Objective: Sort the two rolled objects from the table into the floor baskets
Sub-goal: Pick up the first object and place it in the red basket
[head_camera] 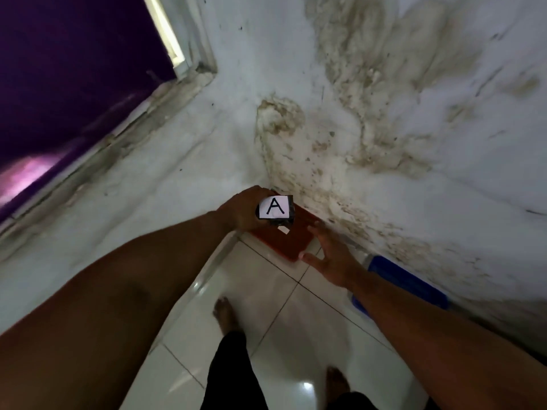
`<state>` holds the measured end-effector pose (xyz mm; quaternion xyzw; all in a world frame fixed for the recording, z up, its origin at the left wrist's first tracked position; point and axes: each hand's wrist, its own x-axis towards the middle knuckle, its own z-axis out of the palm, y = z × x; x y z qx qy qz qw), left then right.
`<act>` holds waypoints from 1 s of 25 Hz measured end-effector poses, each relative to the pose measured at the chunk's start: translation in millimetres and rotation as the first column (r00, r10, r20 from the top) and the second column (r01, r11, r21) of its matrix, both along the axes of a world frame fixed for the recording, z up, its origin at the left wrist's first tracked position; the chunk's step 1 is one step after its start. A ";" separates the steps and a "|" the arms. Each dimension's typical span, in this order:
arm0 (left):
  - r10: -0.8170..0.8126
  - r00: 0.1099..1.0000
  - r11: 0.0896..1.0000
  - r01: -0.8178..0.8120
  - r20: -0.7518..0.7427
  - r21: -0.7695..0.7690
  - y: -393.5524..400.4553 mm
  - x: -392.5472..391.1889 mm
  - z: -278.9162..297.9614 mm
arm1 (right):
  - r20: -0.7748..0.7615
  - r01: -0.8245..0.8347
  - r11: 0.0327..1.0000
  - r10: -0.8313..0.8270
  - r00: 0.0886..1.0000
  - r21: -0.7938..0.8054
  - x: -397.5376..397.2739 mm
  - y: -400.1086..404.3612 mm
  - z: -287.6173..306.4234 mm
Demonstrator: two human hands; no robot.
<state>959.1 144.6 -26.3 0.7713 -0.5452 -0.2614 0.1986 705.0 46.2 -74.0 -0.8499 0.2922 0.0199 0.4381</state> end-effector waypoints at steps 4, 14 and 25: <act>-0.147 0.989 0.989 0.147 0.000 0.021 -51.1 79.6 -54.9 | -0.088 0.126 0.985 -0.137 0.987 -0.119 68.0 -17.6 -44.9; -0.450 0.882 0.893 0.448 0.141 0.050 -138.9 163.5 -306.1 | -0.234 0.383 0.890 -0.439 0.867 -0.248 160.8 -36.0 -291.6; -0.463 0.886 0.885 0.462 0.016 0.065 -177.6 203.2 -599.8 | -0.331 0.308 0.932 -0.357 0.873 -0.192 228.1 -58.6 -596.9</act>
